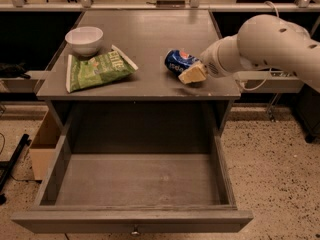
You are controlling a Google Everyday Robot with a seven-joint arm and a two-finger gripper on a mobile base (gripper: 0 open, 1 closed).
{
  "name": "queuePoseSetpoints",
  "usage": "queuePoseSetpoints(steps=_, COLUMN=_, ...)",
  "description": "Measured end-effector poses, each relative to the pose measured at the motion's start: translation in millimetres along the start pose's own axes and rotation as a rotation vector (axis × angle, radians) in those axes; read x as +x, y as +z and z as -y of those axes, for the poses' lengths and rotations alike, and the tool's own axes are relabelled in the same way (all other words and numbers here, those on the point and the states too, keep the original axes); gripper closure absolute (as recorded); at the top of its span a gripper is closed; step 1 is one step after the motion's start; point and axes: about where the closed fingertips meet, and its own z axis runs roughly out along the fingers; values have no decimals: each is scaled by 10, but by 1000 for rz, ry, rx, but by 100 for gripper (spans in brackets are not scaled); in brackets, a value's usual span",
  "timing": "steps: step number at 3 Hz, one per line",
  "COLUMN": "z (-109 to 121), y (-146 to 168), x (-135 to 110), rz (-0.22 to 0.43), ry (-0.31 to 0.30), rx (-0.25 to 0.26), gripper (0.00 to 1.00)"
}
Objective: Pick pepsi can from top drawer and place on counter
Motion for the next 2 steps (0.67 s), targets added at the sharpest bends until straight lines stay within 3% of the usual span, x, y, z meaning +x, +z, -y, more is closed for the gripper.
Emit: queuePoseSetpoints(steps=2, z=-1, y=0, x=-1, rz=0, ry=0, rx=0, gripper=0)
